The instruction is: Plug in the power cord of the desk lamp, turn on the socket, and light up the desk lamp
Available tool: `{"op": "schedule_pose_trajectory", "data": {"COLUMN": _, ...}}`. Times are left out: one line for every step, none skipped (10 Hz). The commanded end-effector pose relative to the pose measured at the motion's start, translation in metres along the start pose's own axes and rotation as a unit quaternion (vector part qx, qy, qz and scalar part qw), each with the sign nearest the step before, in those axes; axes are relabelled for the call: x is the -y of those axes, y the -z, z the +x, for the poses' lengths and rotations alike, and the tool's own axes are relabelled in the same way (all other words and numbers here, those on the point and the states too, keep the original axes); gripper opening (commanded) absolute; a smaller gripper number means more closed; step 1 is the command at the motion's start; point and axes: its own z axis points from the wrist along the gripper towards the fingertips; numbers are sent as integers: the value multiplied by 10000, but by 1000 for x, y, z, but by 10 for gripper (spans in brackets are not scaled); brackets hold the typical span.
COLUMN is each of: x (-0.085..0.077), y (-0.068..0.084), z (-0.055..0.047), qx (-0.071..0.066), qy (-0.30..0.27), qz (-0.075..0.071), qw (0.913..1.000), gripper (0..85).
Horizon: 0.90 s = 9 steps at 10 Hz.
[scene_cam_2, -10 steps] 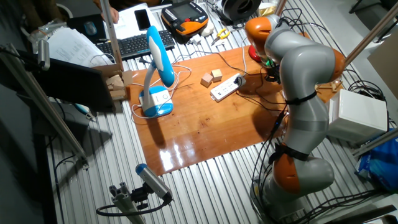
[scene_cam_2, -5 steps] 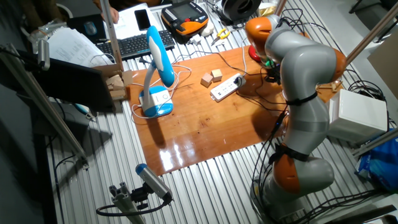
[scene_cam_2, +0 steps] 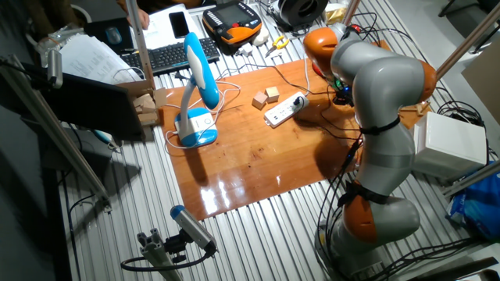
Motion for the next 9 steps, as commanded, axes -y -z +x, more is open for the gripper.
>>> {"op": "schedule_pose_trajectory", "data": {"x": 3, "y": -4, "z": -2, "qx": 21, "qy": 24, "qz": -22, "qw": 10000, "gripper": 0}}
{"op": "schedule_pose_trajectory", "data": {"x": 2, "y": -3, "z": -1, "qx": 0, "qy": -15, "qz": -46, "qw": 10000, "gripper": 0}}
{"op": "schedule_pose_trajectory", "data": {"x": 0, "y": 0, "z": 1, "qx": -15, "qy": -46, "qz": -48, "qw": 10000, "gripper": 0}}
{"op": "schedule_pose_trajectory", "data": {"x": -1, "y": 1, "z": 1, "qx": 16, "qy": -38, "qz": -45, "qw": 10000, "gripper": 0}}
{"op": "schedule_pose_trajectory", "data": {"x": -1, "y": 1, "z": 1, "qx": -6, "qy": 36, "qz": -195, "qw": 9998, "gripper": 0}}
{"op": "schedule_pose_trajectory", "data": {"x": -1, "y": 1, "z": 1, "qx": -18, "qy": 43, "qz": -219, "qw": 9998, "gripper": 0}}
{"op": "schedule_pose_trajectory", "data": {"x": -1, "y": 1, "z": 1, "qx": -28, "qy": 8, "qz": -205, "qw": 9998, "gripper": 0}}
{"op": "schedule_pose_trajectory", "data": {"x": -1, "y": 1, "z": 1, "qx": -18, "qy": -43, "qz": -240, "qw": 9997, "gripper": 0}}
{"op": "schedule_pose_trajectory", "data": {"x": -1, "y": 1, "z": 1, "qx": -21, "qy": -86, "qz": -299, "qw": 9995, "gripper": 0}}
